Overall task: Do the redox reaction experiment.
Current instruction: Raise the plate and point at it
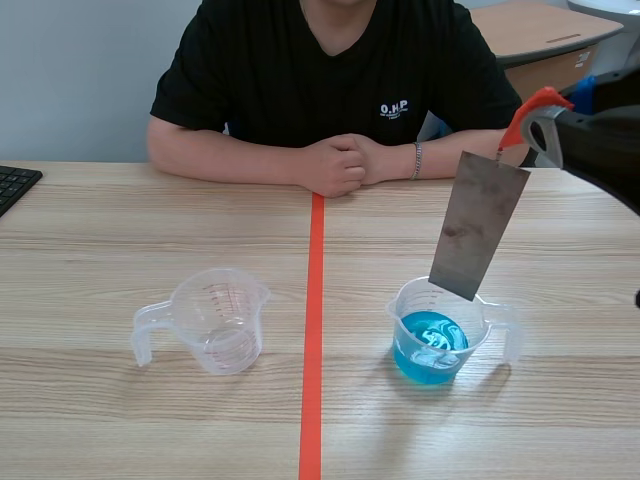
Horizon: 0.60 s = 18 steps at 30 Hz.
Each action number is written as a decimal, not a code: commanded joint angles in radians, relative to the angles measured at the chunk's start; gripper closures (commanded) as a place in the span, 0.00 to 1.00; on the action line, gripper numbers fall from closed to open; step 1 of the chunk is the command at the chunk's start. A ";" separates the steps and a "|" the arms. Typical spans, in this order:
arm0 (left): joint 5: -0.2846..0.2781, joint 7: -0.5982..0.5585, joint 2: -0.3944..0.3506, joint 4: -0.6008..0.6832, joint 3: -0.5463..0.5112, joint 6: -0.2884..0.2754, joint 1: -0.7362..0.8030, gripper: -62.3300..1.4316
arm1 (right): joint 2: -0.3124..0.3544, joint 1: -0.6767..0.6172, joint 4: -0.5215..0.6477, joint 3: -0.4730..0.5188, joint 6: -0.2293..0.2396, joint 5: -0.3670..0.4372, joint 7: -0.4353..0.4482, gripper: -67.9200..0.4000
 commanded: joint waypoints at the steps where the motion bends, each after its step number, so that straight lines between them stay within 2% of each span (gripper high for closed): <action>1: -0.003 -0.010 0.003 0.006 -0.001 -0.001 0.003 0.90 | 0.014 -0.012 0.018 0.025 0.006 0.031 0.010 0.97; 8: -0.003 -0.011 -0.021 0.006 -0.001 -0.002 0.003 0.90 | 0.013 -0.034 0.032 0.054 0.006 0.063 0.012 0.97; 14: -0.003 -0.023 -0.084 0.006 -0.001 -0.002 0.003 0.90 | 0.013 -0.034 0.032 0.054 0.006 0.069 0.012 0.97; 18: -0.011 -0.059 -0.158 0.006 0.001 -0.006 0.002 0.90 | 0.013 -0.034 0.032 0.054 0.006 0.077 0.012 0.97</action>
